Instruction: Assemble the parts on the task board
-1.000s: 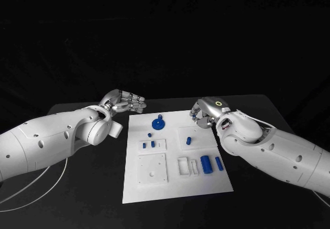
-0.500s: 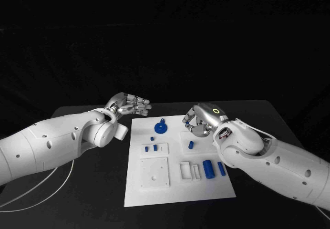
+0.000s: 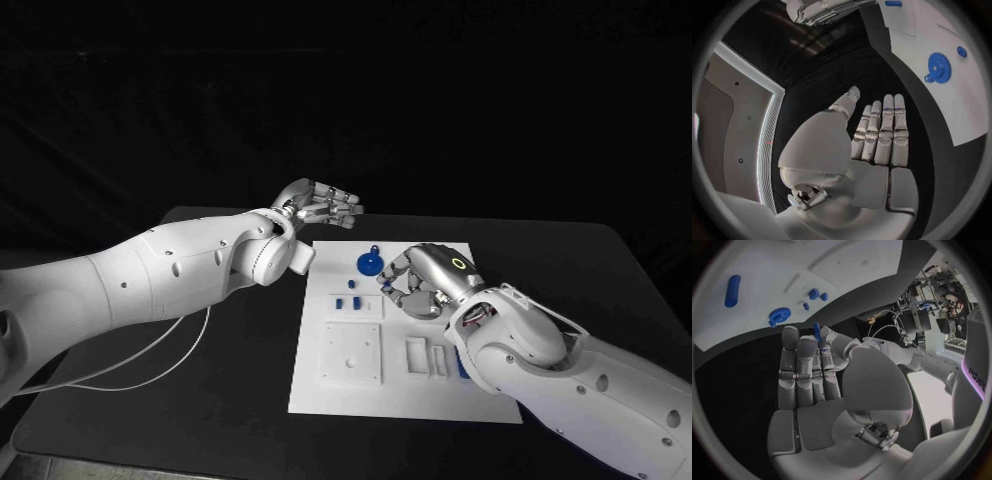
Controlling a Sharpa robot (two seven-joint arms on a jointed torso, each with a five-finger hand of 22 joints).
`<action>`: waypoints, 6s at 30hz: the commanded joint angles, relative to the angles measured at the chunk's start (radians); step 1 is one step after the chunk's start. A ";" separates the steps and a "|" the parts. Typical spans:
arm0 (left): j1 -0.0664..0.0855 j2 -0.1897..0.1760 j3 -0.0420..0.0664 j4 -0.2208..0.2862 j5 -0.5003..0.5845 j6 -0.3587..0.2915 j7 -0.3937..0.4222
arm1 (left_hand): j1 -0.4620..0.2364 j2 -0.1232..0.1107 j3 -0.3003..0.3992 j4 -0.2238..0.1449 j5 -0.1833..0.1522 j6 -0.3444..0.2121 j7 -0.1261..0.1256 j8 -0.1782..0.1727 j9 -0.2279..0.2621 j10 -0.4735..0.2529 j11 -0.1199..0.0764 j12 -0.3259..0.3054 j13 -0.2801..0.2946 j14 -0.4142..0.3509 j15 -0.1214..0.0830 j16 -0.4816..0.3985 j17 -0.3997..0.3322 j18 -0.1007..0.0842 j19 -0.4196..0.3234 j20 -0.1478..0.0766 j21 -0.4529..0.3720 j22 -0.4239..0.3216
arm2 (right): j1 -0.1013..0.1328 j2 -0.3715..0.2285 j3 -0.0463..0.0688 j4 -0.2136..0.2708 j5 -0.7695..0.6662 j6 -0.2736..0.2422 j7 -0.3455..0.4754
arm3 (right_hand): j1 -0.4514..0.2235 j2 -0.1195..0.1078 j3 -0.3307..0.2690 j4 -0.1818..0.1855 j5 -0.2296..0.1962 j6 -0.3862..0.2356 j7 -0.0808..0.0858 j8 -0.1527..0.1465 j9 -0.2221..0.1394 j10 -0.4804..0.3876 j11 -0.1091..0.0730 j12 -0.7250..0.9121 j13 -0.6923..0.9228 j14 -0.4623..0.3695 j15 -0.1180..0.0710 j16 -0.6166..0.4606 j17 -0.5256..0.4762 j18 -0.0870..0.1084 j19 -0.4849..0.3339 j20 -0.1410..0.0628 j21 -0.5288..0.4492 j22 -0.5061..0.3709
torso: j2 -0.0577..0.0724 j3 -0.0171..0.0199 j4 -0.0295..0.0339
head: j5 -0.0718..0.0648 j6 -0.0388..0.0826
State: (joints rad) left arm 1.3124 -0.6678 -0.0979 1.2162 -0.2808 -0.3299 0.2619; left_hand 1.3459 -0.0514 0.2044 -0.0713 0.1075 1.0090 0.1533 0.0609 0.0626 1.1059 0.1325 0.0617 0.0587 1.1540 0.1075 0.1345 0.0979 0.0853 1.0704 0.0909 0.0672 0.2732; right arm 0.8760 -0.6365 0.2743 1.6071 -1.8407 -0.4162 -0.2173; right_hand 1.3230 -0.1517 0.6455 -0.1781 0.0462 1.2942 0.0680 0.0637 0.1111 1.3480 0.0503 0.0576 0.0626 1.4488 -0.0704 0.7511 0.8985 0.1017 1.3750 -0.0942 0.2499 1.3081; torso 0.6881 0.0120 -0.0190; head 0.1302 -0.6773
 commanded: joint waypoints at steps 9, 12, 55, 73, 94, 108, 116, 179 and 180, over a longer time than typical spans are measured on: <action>-0.001 0.037 0.001 -0.031 0.024 -0.005 0.037 | -0.004 0.011 -0.001 -0.003 0.007 -0.007 -0.001 0.003 0.000 -0.005 0.002 -0.003 0.001 -0.005 0.002 0.002 -0.002 -0.014 0.006 0.001 0.006 -0.013 | -0.050 0.031 -0.011 -0.016 0.006 0.013 0.037 | 0.004 0.009 -0.009 -0.008 0.002 0.007 0.001 0.001 0.001 0.052 -0.037 0.003 0.001 0.003 -0.002 -0.003 0.003 0.014 0.001 -0.001 -0.002 0.019 | -0.013 -0.0076 0.0139 | 0.070 -0.024; -0.001 0.042 0.001 -0.031 0.018 -0.006 0.038 | -0.004 0.010 0.000 -0.003 0.007 -0.007 -0.001 0.003 0.000 -0.006 0.002 -0.003 0.001 -0.006 0.003 0.001 -0.002 -0.014 0.005 0.002 0.006 -0.016 | -0.060 0.038 -0.015 -0.026 0.000 0.015 0.036 | 0.004 0.010 -0.009 -0.009 0.002 0.007 0.001 0.001 0.001 0.052 -0.037 0.003 0.001 0.004 -0.001 -0.003 0.003 0.014 0.001 -0.001 -0.002 0.020 | -0.012 -0.0077 0.0129 | 0.080 -0.027; 0.000 0.068 0.001 -0.035 0.011 -0.002 0.032 | 0.002 0.009 0.002 -0.002 0.011 -0.031 0.004 0.002 -0.001 -0.020 0.008 -0.003 0.001 -0.024 0.012 -0.019 -0.007 -0.010 -0.001 0.011 0.007 -0.058 | -0.094 0.041 -0.068 -0.084 0.027 0.056 0.051 | -0.006 0.017 -0.008 -0.027 0.004 0.005 0.002 0.001 0.004 0.049 -0.036 0.003 0.001 0.003 0.000 -0.005 0.001 0.016 0.002 0.001 -0.006 0.020 | -0.010 -0.0103 0.0180 | 0.108 -0.101; 0.000 0.070 0.001 -0.040 0.011 0.004 0.025 | 0.004 0.010 -0.001 -0.002 0.011 -0.035 0.005 0.002 -0.001 -0.022 0.009 -0.003 0.001 -0.025 0.013 -0.020 -0.007 -0.009 -0.001 0.012 0.008 -0.067 | -0.094 0.044 -0.074 -0.085 0.028 0.072 0.055 | -0.008 0.019 -0.009 -0.031 0.004 0.004 0.002 0.001 0.005 0.049 -0.036 0.003 0.001 0.003 0.000 -0.004 0.001 0.017 0.003 0.002 -0.006 0.020 | -0.010 -0.0095 0.0173 | 0.114 -0.105; 0.000 0.073 0.001 -0.042 0.011 0.011 0.023 | 0.005 0.012 0.000 -0.003 0.012 -0.032 0.005 0.002 -0.001 -0.022 0.009 -0.003 0.001 -0.026 0.013 -0.020 -0.007 -0.009 0.000 0.012 0.008 -0.072 | -0.094 0.050 -0.079 -0.091 0.017 0.080 0.050 | -0.009 0.022 -0.010 -0.036 0.004 0.004 0.002 0.000 0.006 0.049 -0.035 0.003 0.001 0.002 0.000 -0.003 0.000 0.018 0.003 0.002 -0.007 0.020 | -0.009 -0.0102 0.0187 | 0.116 -0.100; 0.000 0.075 0.001 -0.043 0.011 0.013 0.021 | 0.005 0.012 0.000 -0.003 0.012 -0.032 0.005 0.002 -0.001 -0.022 0.009 -0.003 0.001 -0.026 0.013 -0.020 -0.007 -0.009 0.000 0.012 0.008 -0.072 | -0.093 0.055 -0.080 -0.093 -0.028 0.099 -0.004 | -0.011 0.023 -0.010 -0.037 0.004 0.003 0.003 0.000 0.005 0.048 -0.035 0.003 0.001 0.002 0.000 -0.003 0.000 0.017 0.002 0.003 -0.007 0.020 | -0.010 -0.0110 0.0184 | 0.116 -0.099; 0.000 0.077 0.001 -0.041 0.011 0.016 0.024 | 0.003 0.014 0.000 -0.002 0.012 -0.025 0.004 0.003 0.000 -0.020 0.008 -0.003 0.001 -0.023 0.012 -0.019 -0.006 -0.009 0.002 0.011 0.010 -0.079 | -0.092 0.066 -0.082 -0.096 -0.059 0.127 -0.031 | -0.013 0.021 -0.006 -0.038 0.004 0.003 0.003 0.000 0.005 0.046 -0.034 0.003 0.001 0.001 0.001 -0.004 -0.001 0.017 0.000 0.003 -0.007 0.021 | -0.011 -0.0114 0.0184 | 0.118 -0.099; 0.002 0.062 0.001 -0.046 0.025 0.037 0.027 | 0.000 0.010 -0.010 0.012 0.000 -0.084 0.009 0.000 -0.003 -0.007 0.004 -0.003 0.001 0.005 0.001 0.000 0.000 -0.011 0.027 -0.001 0.025 -0.084 | -0.020 -0.102 0.030 0.039 0.113 0.073 -0.057 | -0.011 -0.059 -0.289 0.095 0.162 -0.245 0.021 -0.001 -0.049 -0.266 0.050 0.002 -0.004 -0.013 0.063 0.048 -0.103 0.052 0.075 0.070 -0.151 -0.087 | -0.009 -0.0100 0.0112 | 0.041 -0.061; 0.002 0.062 0.001 -0.045 0.025 0.038 0.027 | 0.002 0.010 -0.013 0.014 -0.001 -0.089 0.010 0.000 -0.003 -0.008 0.004 -0.003 0.001 0.004 0.001 0.000 0.000 -0.011 0.025 0.000 0.025 -0.085 | -0.017 -0.110 0.035 0.033 0.123 0.081 -0.056 | -0.010 -0.055 -0.283 0.098 0.151 -0.235 0.026 -0.002 -0.049 -0.262 0.050 0.002 -0.004 -0.013 0.062 0.050 -0.102 0.052 0.076 0.070 -0.151 -0.085 | -0.010 -0.0099 0.0101 | 0.034 -0.059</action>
State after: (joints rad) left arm 1.3130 -0.6071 -0.0983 1.1673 -0.2655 -0.3136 0.2802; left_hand 1.3468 -0.0415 0.1928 -0.0598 0.1106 0.9208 0.1625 0.0609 0.0611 1.0973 0.1341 0.0617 0.0586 1.1545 0.1072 0.1309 0.0972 0.0850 1.0938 0.0892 0.0866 0.1877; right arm 0.8583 -0.7439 0.3093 1.6436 -1.7584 -0.3995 -0.2663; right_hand 1.3120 -0.2099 0.3610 -0.0819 0.2040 1.0559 0.0920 0.0615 0.0627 1.0817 0.1013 0.0584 0.0590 1.4443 -0.0065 0.7972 0.7957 0.1462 1.4437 -0.0232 0.1027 1.2219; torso 0.6792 0.0024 -0.0059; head 0.1826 -0.7424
